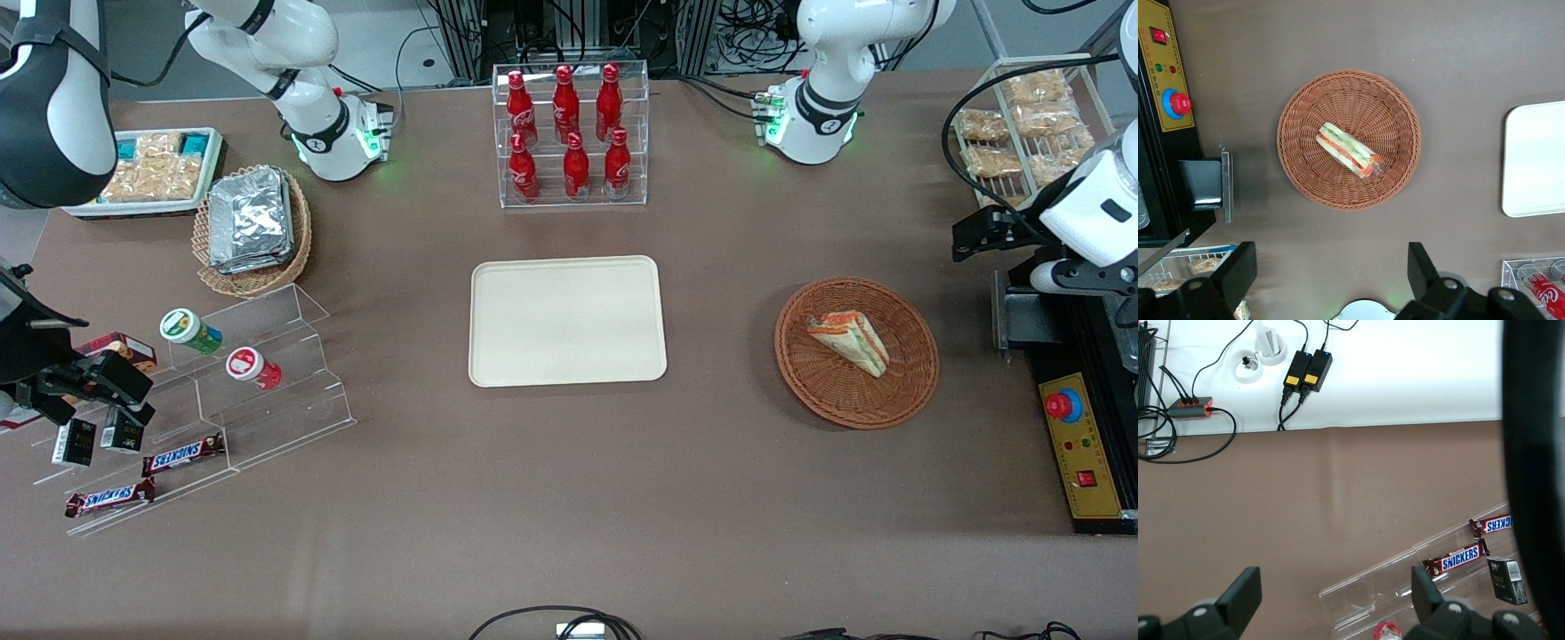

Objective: Place sandwich from basket to tray
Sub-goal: 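Move the left gripper down over the wrapped sandwich in the wicker basket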

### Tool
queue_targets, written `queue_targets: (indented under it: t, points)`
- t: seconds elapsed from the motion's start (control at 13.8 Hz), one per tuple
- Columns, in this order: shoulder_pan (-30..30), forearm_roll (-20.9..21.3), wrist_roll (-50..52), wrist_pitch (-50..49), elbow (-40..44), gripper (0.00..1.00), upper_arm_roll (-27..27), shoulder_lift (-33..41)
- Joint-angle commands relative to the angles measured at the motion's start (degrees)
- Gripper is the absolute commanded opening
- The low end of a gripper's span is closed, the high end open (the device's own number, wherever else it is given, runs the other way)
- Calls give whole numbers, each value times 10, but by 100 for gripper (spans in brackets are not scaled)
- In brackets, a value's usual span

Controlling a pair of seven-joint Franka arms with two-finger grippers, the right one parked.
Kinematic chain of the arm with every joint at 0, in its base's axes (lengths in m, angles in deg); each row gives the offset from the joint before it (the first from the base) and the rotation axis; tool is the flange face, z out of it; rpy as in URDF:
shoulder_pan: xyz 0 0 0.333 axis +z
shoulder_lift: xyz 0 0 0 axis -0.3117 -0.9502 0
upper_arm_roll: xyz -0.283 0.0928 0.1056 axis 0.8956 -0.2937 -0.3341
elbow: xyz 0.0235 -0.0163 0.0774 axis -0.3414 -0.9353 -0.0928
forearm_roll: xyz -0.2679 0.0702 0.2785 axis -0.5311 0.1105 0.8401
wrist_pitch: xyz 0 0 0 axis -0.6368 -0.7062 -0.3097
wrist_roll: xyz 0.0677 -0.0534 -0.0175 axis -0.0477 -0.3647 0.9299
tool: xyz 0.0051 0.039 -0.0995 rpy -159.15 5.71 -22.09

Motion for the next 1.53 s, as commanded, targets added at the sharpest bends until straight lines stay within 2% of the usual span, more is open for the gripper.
queue_targets:
  t: [0.0, 0.44, 0.58, 1.02, 1.45]
  points:
    - [5, -4, -10, -10, -1, 100, 0, 5]
    - [5, 2, 23, 1, -9, 100, 0, -21]
    - [6, 2, 36, 46, -54, 100, -1, -15]
    - [6, 2, 161, 179, -184, 100, -1, -9]
    - [-3, 3, 338, 367, -327, 100, 3, -15]
